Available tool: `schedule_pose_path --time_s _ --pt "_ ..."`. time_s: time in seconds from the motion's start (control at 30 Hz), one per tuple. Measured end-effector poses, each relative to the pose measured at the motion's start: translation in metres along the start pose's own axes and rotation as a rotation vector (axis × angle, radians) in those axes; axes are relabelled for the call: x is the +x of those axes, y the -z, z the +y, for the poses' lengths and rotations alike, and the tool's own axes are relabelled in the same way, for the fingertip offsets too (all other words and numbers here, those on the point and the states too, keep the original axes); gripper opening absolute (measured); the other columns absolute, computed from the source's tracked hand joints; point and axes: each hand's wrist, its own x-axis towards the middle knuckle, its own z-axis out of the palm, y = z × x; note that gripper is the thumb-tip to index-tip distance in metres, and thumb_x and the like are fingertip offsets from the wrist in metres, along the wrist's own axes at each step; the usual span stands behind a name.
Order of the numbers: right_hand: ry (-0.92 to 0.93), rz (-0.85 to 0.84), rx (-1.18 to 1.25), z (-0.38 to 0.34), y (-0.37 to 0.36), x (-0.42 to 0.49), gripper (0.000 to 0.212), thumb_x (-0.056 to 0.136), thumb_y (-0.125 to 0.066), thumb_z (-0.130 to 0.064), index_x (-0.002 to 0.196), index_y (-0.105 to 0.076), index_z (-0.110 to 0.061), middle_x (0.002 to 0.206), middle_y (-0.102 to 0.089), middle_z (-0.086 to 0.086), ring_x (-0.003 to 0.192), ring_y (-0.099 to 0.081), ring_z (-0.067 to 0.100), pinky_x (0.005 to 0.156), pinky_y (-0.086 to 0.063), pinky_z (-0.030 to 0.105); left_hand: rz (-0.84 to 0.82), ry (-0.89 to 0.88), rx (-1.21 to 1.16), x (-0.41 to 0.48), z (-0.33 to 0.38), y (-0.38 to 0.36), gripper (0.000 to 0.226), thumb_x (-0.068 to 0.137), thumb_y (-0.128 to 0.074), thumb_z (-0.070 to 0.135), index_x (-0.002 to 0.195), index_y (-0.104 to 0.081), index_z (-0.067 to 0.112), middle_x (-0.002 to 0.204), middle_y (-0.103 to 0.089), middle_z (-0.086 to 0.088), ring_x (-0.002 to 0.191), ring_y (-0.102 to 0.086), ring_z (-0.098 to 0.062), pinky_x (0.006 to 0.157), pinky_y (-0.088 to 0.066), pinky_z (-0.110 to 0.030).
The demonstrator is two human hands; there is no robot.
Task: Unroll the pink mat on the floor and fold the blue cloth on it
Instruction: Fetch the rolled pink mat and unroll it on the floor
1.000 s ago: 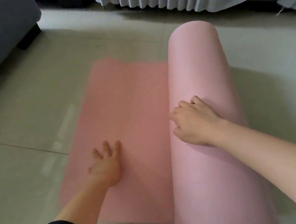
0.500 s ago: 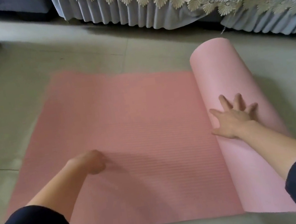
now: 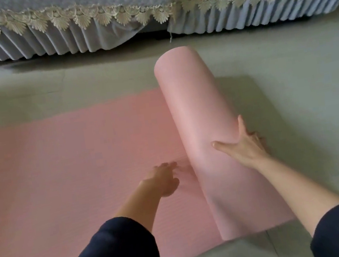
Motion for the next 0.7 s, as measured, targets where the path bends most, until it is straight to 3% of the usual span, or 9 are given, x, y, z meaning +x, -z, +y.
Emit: schedule_pose_path --time_s 0.07,0.23,0.37,0.43,0.5,0.57,0.63,0.7 --pt "-0.012 0.011 0.034 0.012 0.003 0.001 0.120 0.061 -0.060 -0.079 0.151 -0.001 -0.027 0.142 -0.042 0.025 0.128 -0.042 0.043 0.104 -0.037 0.051 0.114 0.011 0.023 -0.005 0.019 -0.034 0.057 0.091 -0.044 0.043 0.145 -0.027 0.034 0.150 -0.031 0.004 0.133 -0.031 -0.027 0.100 -0.044 -0.045" --pt "0.036 -0.034 0.041 0.027 0.006 -0.012 0.112 0.056 -0.064 -0.077 0.139 -0.025 -0.012 0.131 -0.056 0.018 0.115 -0.055 0.038 0.081 -0.043 0.038 0.234 0.048 0.066 -0.019 0.026 -0.067 0.063 0.086 -0.037 0.063 0.143 -0.021 0.042 0.141 -0.036 0.003 0.124 -0.035 -0.026 0.090 -0.048 -0.044" --pt "-0.032 -0.234 0.104 0.055 0.027 -0.009 0.120 0.055 -0.070 -0.072 0.143 -0.020 -0.008 0.145 -0.043 0.011 0.128 -0.046 0.032 0.085 -0.039 0.034 0.199 0.074 0.111 -0.018 0.024 -0.063 0.068 0.088 -0.035 0.061 0.148 -0.004 0.047 0.139 -0.039 0.002 0.122 -0.039 -0.028 0.078 -0.050 -0.040" --pt "-0.058 -0.196 0.107 0.060 0.039 -0.003 0.116 0.062 -0.073 -0.058 0.149 -0.013 -0.010 0.150 -0.035 0.013 0.135 -0.038 0.032 0.094 -0.037 0.036 0.170 0.096 0.167 -0.014 0.031 -0.059 0.068 0.088 -0.034 0.062 0.148 -0.006 0.047 0.138 -0.039 0.002 0.118 -0.041 -0.029 0.072 -0.048 -0.037" --pt "0.088 0.054 0.011 0.053 0.040 -0.003 0.098 0.072 -0.069 -0.040 0.150 -0.015 -0.015 0.150 -0.034 0.015 0.138 -0.031 0.033 0.107 -0.033 0.045 0.141 0.112 0.245 -0.008 0.038 -0.056 0.069 0.087 -0.035 0.066 0.148 -0.011 0.045 0.136 -0.040 -0.001 0.114 -0.046 -0.031 0.073 -0.047 -0.035" --pt "0.372 0.233 0.022 0.037 0.031 -0.012 0.076 0.075 -0.058 -0.032 0.146 -0.033 -0.021 0.150 -0.036 0.009 0.140 -0.028 0.028 0.110 -0.029 0.050 0.119 0.127 0.329 -0.003 0.045 -0.053 0.075 0.086 -0.036 0.069 0.150 -0.009 0.040 0.136 -0.041 -0.006 0.111 -0.051 -0.032 0.076 -0.046 -0.033" --pt "0.577 0.122 -0.050 0.027 0.016 -0.025 0.066 0.075 -0.051 -0.046 0.138 -0.044 -0.033 0.158 -0.022 0.001 0.146 -0.008 0.021 0.113 -0.011 0.056 0.085 0.150 0.358 0.001 0.051 -0.050 0.081 0.085 -0.038 0.070 0.151 -0.007 0.036 0.135 -0.040 -0.010 0.111 -0.055 -0.033 0.083 -0.048 -0.035" --pt "0.643 -0.049 -0.267 0.034 0.005 -0.031 0.068 0.075 -0.054 -0.057 0.139 -0.037 -0.043 0.162 0.005 -0.006 0.145 0.019 0.023 0.109 0.012 0.062 0.051 0.189 0.323 0.002 0.059 -0.047 0.082 0.083 -0.045 0.069 0.150 -0.012 0.034 0.132 -0.041 -0.012 0.111 -0.057 -0.034 0.087 -0.053 -0.039"
